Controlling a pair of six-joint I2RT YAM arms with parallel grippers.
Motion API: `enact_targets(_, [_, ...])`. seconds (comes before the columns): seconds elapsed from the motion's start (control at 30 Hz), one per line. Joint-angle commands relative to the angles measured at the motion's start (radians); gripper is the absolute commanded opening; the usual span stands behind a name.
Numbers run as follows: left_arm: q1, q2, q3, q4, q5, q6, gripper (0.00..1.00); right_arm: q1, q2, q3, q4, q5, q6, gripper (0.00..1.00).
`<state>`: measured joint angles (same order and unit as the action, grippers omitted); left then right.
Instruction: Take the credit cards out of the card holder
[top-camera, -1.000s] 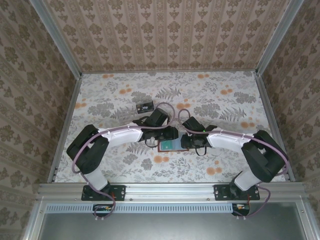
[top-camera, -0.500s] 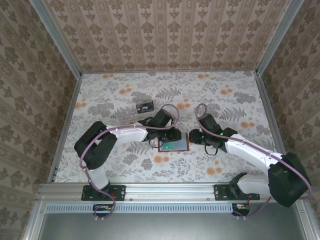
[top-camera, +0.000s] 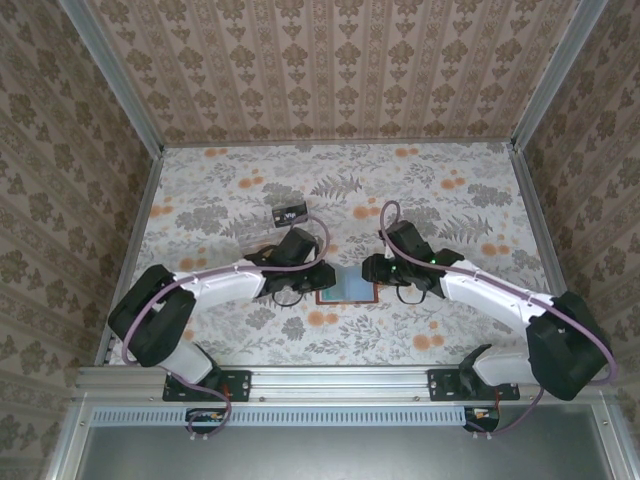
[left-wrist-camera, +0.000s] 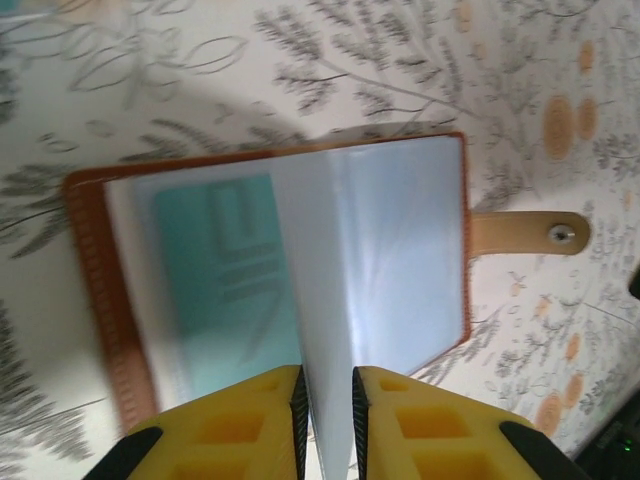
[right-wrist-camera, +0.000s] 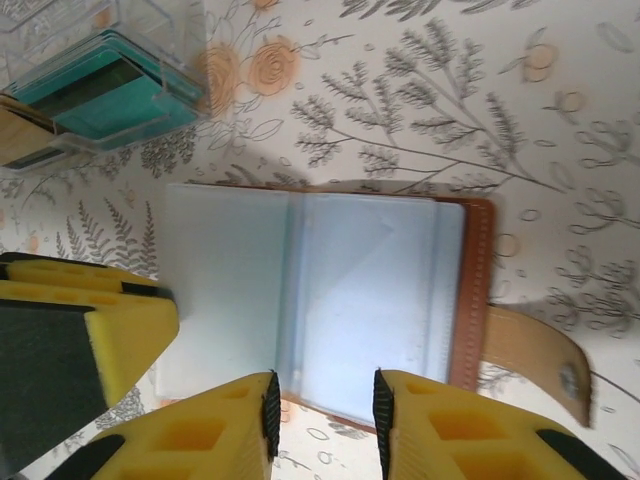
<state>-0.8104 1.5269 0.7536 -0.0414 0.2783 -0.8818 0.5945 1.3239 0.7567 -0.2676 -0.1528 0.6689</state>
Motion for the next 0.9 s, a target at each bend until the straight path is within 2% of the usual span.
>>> enact_targets(0.0, [0.019,-0.039,-0.024,-0.004,-0.013,0.019,0.21,0.031,0.049,0.041,0.037,-0.039,0.034,0.34])
enact_targets(0.23, [-0.007,0.051,0.036,0.125,0.084,0.011,0.22,0.045,0.056,0.058,-0.009,0.022,0.036,0.35])
enact_targets(0.47, [-0.062,0.189,0.157,0.181,0.131,-0.012,0.26,-0.009,-0.102,-0.021,-0.066,0.094,0.046,0.40])
enact_targets(0.53, [-0.076,0.231,0.189,0.195,0.147,-0.019,0.30,-0.030,-0.150,-0.046,-0.082,0.097,0.043,0.42])
enact_targets(0.6, [-0.089,0.272,0.220,0.193,0.159,-0.024,0.41,-0.049,-0.191,-0.067,-0.093,0.089,0.040,0.44])
enact_targets(0.63, [-0.093,0.283,0.226,0.192,0.162,-0.026,0.42,-0.055,-0.202,-0.074,-0.095,0.083,0.037,0.44])
enact_targets(0.87, [-0.076,0.219,0.182,0.154,0.133,-0.026,0.42,-0.064,-0.198,-0.088,-0.047,0.014,0.035,0.44])
